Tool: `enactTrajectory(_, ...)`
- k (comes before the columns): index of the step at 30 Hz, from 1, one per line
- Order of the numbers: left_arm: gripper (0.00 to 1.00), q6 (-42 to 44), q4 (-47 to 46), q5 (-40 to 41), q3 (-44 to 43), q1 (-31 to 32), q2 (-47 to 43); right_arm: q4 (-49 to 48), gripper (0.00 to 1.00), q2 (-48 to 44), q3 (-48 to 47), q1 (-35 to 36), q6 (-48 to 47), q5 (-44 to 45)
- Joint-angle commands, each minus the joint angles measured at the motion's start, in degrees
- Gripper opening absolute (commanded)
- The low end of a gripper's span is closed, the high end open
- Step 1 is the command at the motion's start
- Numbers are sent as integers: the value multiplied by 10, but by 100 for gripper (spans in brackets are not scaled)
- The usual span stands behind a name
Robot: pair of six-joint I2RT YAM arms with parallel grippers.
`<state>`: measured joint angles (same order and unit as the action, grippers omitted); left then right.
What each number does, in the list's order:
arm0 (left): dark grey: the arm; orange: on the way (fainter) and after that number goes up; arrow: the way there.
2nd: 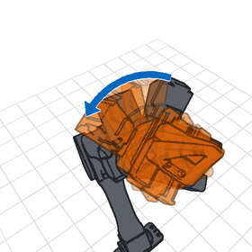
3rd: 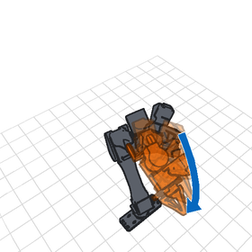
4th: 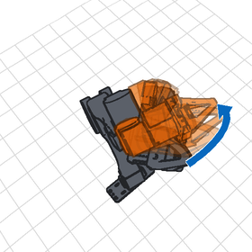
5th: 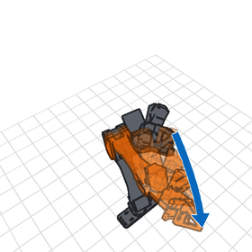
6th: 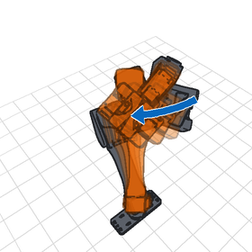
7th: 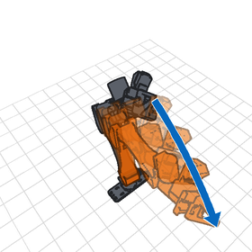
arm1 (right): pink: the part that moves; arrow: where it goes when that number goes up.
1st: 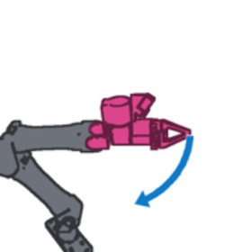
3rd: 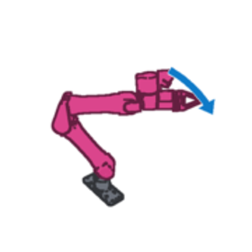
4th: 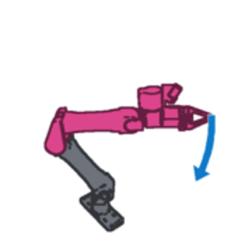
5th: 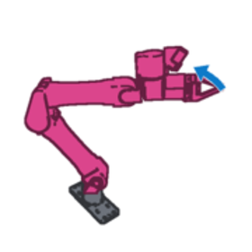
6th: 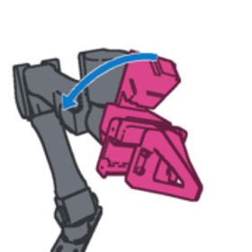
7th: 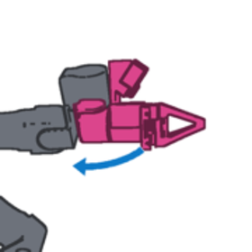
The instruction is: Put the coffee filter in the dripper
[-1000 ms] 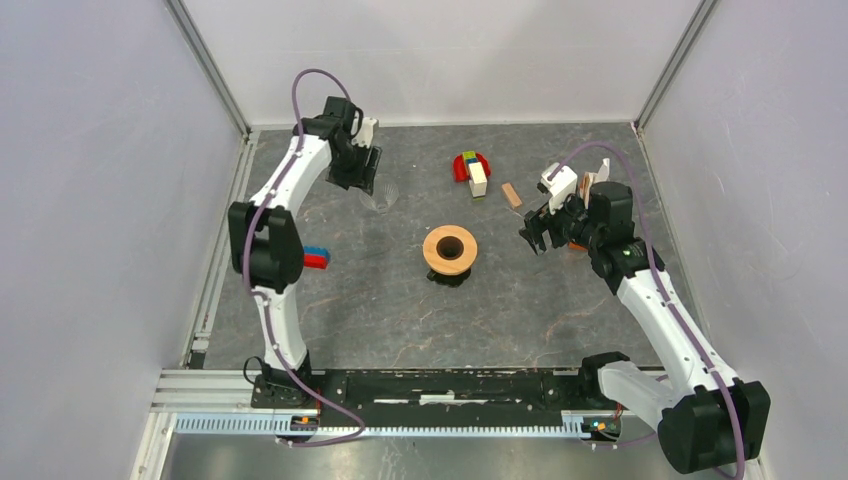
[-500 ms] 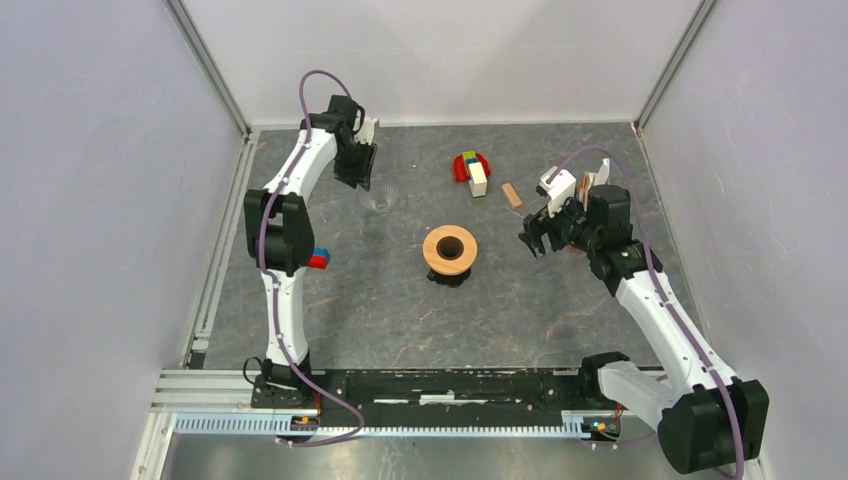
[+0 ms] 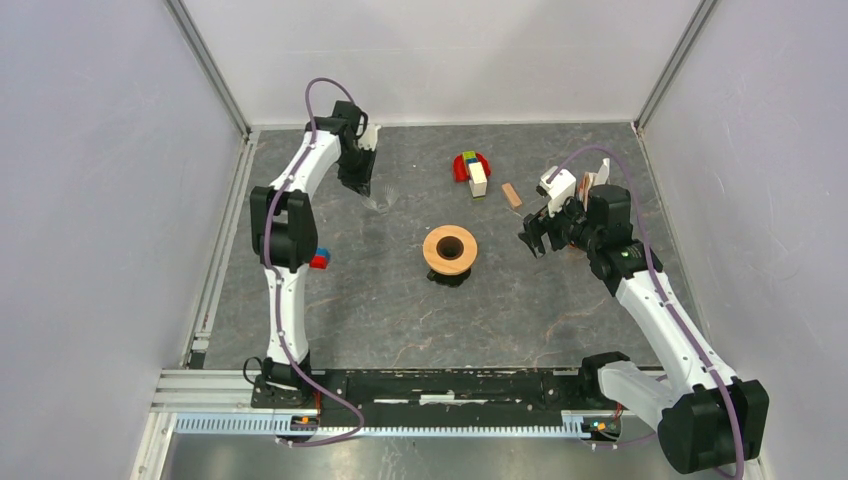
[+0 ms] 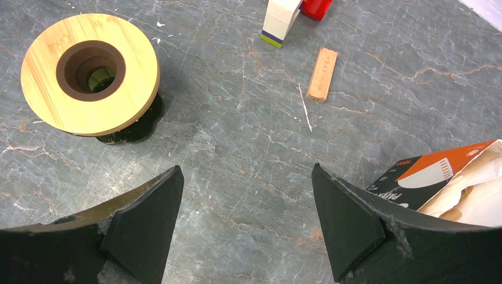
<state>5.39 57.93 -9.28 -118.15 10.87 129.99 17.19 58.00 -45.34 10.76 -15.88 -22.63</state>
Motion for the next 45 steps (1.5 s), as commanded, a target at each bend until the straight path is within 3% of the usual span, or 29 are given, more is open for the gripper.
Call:
enactTrajectory(1, 16, -12, 7, -21, -23, -2, 5, -22, 86, -8, 0, -1, -1, -4)
enactTrajectory(4, 3, -13, 18, -34, -31, -2, -2, -18, 86, -4, -7, -2, 0, -5)
enactTrajectory(11, 2, -20, 59, -107, 2, 6, -98, -1, 87, 37, -69, 8, -1, -73)
enactTrajectory(15, 2, -26, 67, -141, 62, 26, -192, -1, 87, 76, -123, 63, -4, -73)
enactTrajectory(20, 2, -71, 50, -182, 124, 79, -285, -14, 84, 137, -188, 126, 38, -83)
enactTrajectory(23, 2, -97, 15, -163, 155, 130, -324, -18, 83, 170, -220, 139, 81, -117)
enactTrajectory(28, 2, -132, -4, -151, 154, 178, -319, -69, 83, 174, -219, 139, 152, -200)
enactTrajectory(35, 2, -145, -10, -136, 154, 218, -288, -39, 78, 167, -212, 139, 158, -119)
enactTrajectory(45, 2, -172, -15, -111, 120, 238, -244, -3, 59, 184, -192, 139, 170, -25)
